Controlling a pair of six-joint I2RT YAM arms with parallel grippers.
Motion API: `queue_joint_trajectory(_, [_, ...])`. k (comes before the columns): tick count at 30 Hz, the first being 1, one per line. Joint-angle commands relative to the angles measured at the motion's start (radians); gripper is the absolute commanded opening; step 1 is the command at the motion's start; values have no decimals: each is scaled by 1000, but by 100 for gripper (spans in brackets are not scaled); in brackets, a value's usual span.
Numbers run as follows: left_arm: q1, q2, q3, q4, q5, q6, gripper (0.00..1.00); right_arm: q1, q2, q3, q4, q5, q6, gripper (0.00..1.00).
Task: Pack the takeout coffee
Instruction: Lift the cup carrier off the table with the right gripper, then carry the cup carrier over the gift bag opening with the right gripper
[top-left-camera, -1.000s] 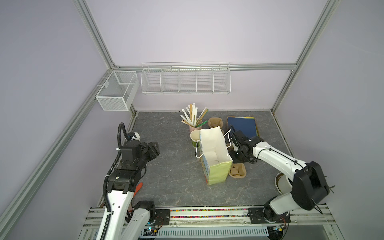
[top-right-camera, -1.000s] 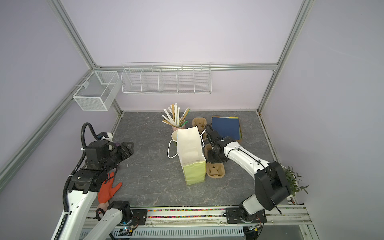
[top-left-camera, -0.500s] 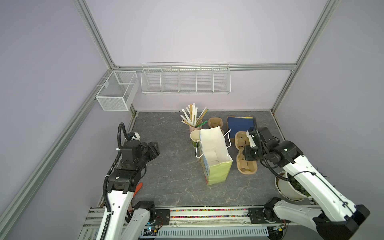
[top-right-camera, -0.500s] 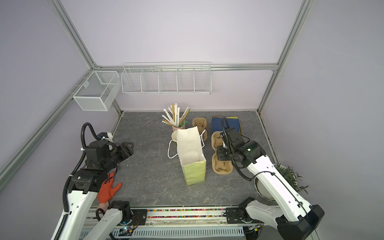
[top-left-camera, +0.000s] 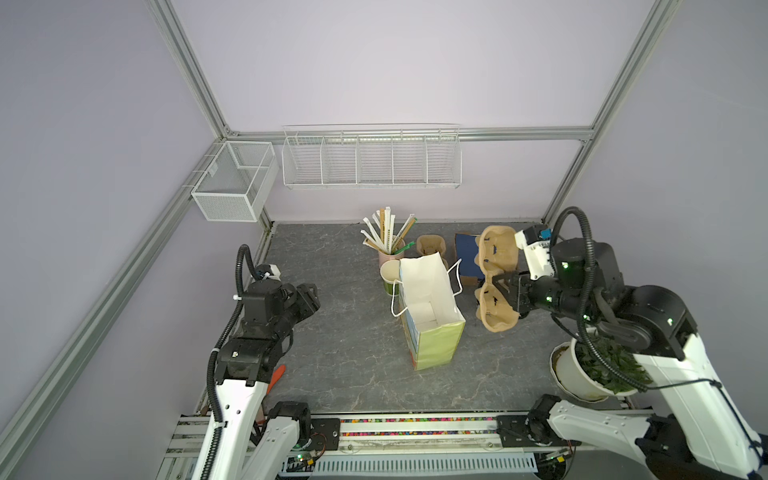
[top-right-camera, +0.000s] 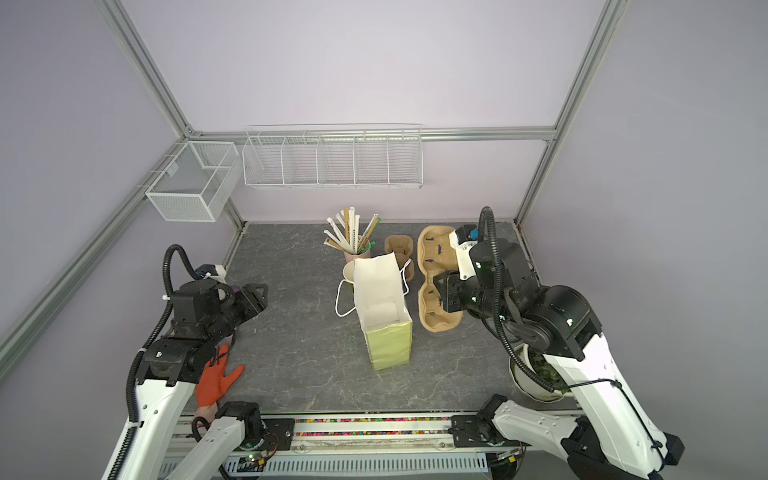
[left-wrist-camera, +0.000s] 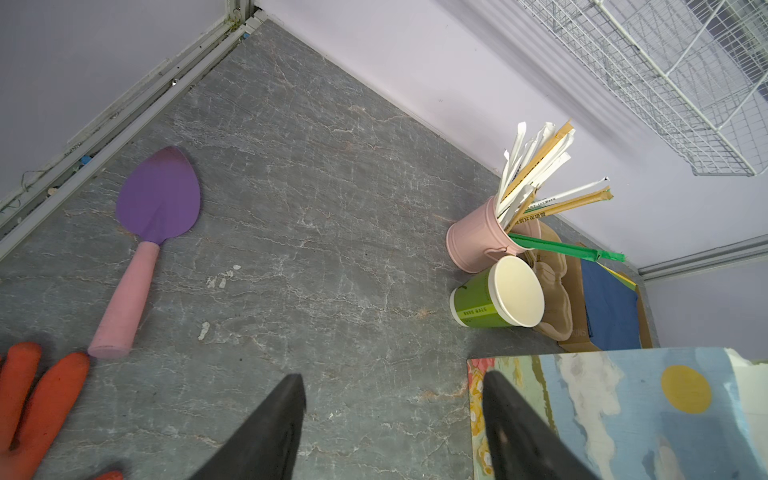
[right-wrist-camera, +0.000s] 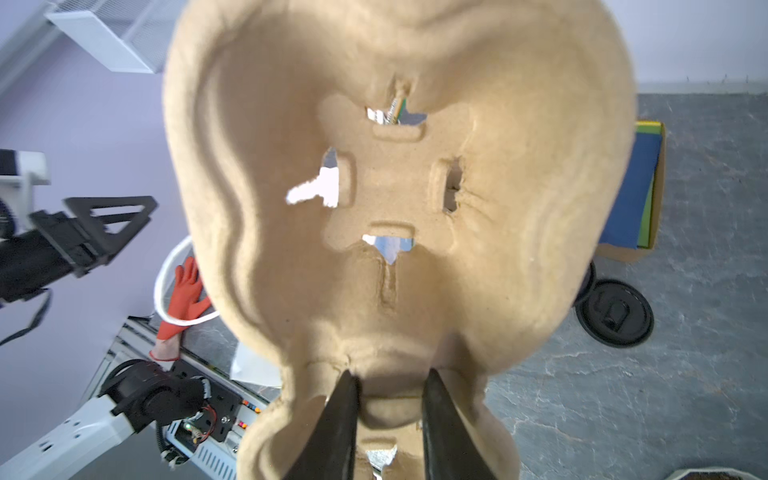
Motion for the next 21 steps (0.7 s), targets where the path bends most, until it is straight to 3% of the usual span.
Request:
queue_joint_trajectory(1, [6,1,-1,-4,-2,25,69,52,59,86,-12,8,7,27])
queue_joint_trajectory(11, [6,1,-2,-6,-3,26,69,240,346,396,-22,94,17,27])
queue_joint_trajectory(16, [6,1,-1,-9,-7,26,69,257,487,509,-95,126,25,27])
queue_joint_trajectory(21, [6,3,-1,-10,-3,26,69,260,556,511,-114,133,25,26])
